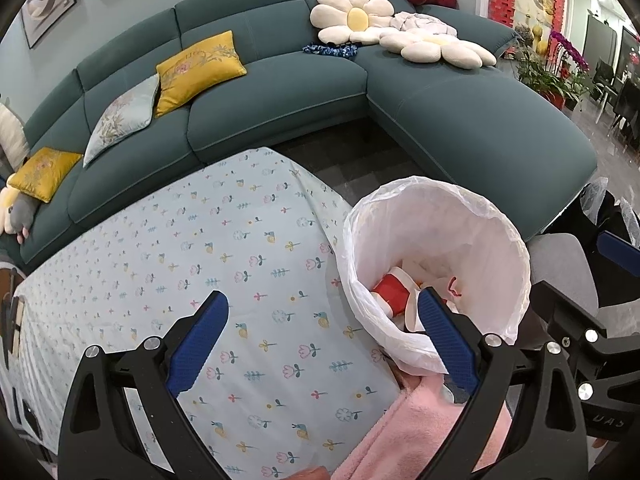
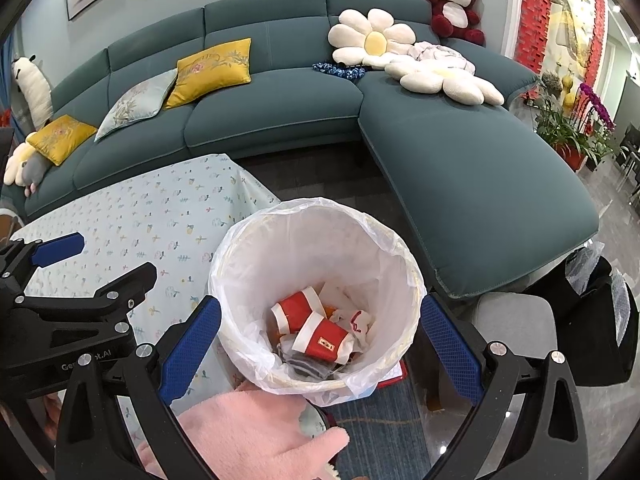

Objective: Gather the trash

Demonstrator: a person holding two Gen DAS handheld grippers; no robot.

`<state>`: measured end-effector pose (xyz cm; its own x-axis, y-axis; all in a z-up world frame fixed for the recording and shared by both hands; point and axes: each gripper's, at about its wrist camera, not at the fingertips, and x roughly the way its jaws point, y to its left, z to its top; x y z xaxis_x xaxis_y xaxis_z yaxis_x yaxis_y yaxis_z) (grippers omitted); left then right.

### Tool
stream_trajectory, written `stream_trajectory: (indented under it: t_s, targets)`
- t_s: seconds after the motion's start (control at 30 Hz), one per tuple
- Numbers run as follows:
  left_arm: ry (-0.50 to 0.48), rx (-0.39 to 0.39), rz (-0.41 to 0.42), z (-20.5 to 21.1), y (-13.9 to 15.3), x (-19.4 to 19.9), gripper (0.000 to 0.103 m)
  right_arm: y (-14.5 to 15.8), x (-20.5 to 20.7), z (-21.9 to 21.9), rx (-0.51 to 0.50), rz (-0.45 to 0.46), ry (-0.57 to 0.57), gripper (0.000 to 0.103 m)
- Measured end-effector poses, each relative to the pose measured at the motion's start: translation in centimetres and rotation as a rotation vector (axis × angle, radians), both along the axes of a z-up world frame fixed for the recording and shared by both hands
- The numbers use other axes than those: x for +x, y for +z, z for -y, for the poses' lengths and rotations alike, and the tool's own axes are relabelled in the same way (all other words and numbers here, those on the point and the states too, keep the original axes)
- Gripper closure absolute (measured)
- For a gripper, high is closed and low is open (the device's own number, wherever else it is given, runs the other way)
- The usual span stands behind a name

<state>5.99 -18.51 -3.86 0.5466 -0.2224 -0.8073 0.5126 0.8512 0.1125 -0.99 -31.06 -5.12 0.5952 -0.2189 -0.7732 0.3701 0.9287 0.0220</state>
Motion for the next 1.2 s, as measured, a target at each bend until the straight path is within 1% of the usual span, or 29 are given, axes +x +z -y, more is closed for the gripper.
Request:
stream_trajectory:
  t_s: [0.2,0.53,0.9,1.2]
  targets:
    - [0.019,0.009,-0.007,-0.3,-0.6,0.1,0.012,-0.4,0.0,0.1,0.001,-0.009,0.003,0.007]
    - [0.016,0.013,0.002,-0.1,-0.7,-0.1,0.012,-0.9,-0.1,0.2,0.005,-0.019,0.005,0.007]
    - [0.020,0.019,-0.011,0.2,-1.2,-0.2,0.012,-1.5,-0.2,0.3,0.009,-0.028,0.008,0.007]
    - [0.042,0.033,0.002,0.1,-1.4,-0.3,0.012,-1.8,-0.1,0.2,0.007,-0.038,0.012,0.007]
